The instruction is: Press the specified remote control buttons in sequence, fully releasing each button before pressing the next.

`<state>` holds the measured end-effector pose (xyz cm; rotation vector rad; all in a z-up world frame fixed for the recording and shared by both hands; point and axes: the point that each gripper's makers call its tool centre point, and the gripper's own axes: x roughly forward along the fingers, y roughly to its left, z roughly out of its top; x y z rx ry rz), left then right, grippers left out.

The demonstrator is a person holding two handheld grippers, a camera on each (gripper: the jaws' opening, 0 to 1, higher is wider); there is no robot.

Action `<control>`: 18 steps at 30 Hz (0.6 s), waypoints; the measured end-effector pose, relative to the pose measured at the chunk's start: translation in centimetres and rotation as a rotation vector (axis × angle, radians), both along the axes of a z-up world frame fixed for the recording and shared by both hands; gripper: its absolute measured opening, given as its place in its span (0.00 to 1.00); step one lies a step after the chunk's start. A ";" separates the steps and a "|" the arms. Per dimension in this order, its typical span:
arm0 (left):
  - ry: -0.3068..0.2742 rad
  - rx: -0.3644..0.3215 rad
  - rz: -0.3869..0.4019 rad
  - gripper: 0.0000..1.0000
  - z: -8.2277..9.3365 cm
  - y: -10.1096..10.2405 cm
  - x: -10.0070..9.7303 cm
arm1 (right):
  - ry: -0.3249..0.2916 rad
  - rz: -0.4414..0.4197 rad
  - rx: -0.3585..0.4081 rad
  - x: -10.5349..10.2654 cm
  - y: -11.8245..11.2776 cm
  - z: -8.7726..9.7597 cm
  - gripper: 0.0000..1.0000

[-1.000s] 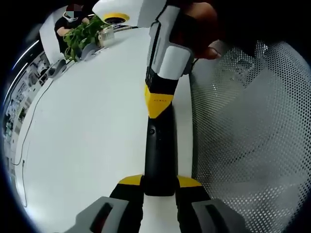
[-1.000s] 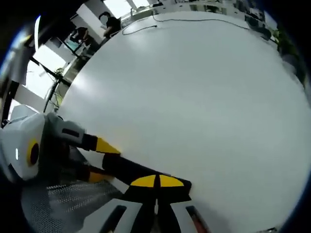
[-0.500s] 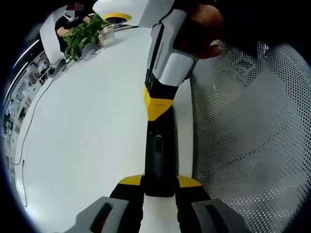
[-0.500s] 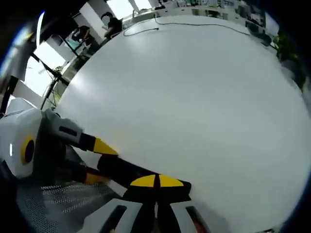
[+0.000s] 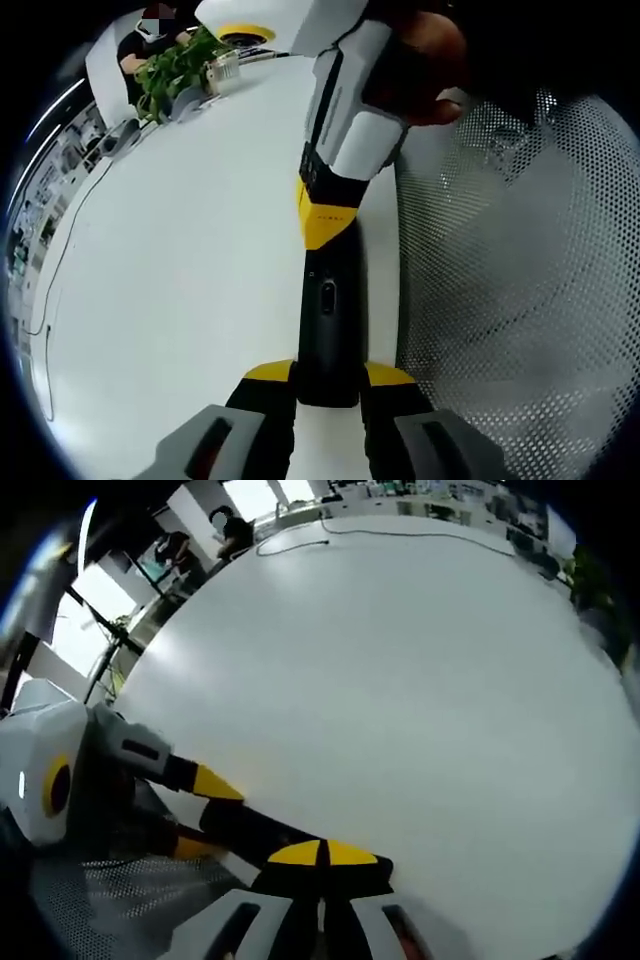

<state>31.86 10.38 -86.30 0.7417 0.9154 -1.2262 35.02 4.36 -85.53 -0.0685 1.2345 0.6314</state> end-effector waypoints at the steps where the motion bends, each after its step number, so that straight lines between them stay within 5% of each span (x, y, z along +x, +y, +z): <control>1: -0.001 -0.001 0.001 0.24 0.0 0.0 0.0 | -0.003 0.009 -0.005 0.0 0.0 0.0 0.00; 5: -0.003 -0.001 -0.002 0.24 0.0 0.0 -0.1 | -0.001 0.060 -0.011 -0.3 -0.1 0.1 0.00; 10: -0.004 -0.002 -0.003 0.24 0.0 0.0 0.0 | 0.088 0.066 0.008 -1.5 0.2 0.4 0.00; 18: -0.004 -0.002 -0.005 0.24 0.0 0.0 0.0 | 0.100 0.072 0.017 -1.7 0.4 0.6 0.00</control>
